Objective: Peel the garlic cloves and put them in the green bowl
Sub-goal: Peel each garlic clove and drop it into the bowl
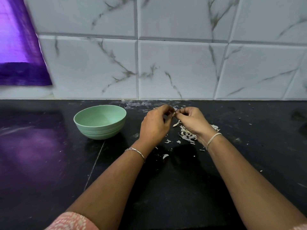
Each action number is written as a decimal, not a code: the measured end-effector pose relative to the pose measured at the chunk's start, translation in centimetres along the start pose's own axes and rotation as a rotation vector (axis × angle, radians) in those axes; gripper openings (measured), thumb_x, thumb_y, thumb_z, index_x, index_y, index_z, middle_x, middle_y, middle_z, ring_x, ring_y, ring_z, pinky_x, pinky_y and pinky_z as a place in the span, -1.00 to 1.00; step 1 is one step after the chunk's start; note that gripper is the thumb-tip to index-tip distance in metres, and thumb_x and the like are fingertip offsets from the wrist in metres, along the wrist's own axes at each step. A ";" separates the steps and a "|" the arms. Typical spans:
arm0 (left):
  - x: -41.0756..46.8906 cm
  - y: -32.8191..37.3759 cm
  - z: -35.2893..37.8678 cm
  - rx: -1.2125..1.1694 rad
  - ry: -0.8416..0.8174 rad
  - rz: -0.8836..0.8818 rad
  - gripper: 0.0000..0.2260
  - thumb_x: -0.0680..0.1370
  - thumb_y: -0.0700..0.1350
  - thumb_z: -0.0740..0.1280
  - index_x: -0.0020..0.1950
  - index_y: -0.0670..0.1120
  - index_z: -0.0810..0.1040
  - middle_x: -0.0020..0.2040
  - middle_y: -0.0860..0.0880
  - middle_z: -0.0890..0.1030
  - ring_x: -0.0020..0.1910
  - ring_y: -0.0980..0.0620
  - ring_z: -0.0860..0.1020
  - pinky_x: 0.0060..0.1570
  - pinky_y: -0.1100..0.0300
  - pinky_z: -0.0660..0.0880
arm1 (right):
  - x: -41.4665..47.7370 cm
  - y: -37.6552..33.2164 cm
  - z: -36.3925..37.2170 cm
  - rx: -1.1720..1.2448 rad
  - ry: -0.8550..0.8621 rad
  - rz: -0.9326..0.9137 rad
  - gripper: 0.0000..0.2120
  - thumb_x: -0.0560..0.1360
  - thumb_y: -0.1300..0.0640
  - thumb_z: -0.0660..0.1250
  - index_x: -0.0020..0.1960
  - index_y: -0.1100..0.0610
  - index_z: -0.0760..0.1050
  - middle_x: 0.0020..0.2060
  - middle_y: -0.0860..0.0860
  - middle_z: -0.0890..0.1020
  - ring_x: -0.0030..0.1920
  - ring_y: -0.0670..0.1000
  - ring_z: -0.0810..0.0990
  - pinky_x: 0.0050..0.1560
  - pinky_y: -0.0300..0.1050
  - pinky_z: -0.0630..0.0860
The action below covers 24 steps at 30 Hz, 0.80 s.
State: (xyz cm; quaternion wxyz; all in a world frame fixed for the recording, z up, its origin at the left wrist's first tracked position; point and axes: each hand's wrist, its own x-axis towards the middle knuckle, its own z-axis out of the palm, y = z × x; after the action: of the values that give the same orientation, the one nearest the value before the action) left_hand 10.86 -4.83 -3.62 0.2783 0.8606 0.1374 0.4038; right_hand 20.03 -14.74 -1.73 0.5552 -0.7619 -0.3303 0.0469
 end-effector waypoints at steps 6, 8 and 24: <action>0.2 -0.1 0.5 -0.005 0.019 0.022 -0.89 0.58 -0.10 0.30 0.06 0.08 0.49 -0.03 0.13 0.61 -0.12 0.06 0.60 -0.11 -0.02 0.55 | 0.5 0.7 0.2 -0.179 0.041 -0.002 -0.85 0.52 0.08 0.33 -0.17 0.12 0.58 -0.32 -0.02 0.61 -0.25 0.02 0.56 -0.10 0.01 0.52; 0.2 -0.2 0.6 -0.114 0.022 0.001 -0.88 0.58 -0.13 0.30 0.00 0.11 0.47 -0.07 0.14 0.60 -0.20 0.04 0.62 -0.15 -0.04 0.57 | 0.5 0.9 0.1 -0.244 0.046 0.005 -0.85 0.51 0.06 0.31 -0.15 0.11 0.57 -0.33 -0.04 0.59 -0.21 0.04 0.56 -0.10 0.00 0.51; 0.6 0.7 -0.9 -0.952 -0.049 -0.479 -0.92 0.58 -0.25 0.34 -0.01 -0.08 0.57 -0.12 -0.03 0.66 -0.30 0.07 0.59 -0.29 0.20 0.61 | 0.5 1.5 -3.8 -0.713 0.090 0.003 -0.78 0.31 0.14 0.55 -0.37 0.03 0.51 -0.40 -0.15 0.55 -0.20 -0.01 0.60 -0.18 -0.15 0.46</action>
State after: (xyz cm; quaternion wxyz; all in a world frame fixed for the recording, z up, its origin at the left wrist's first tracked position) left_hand 10.50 -4.79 -2.37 0.7257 0.5926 0.1250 0.3264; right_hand 22.73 -17.76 -1.42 0.2684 -0.9094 -0.3002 -0.1041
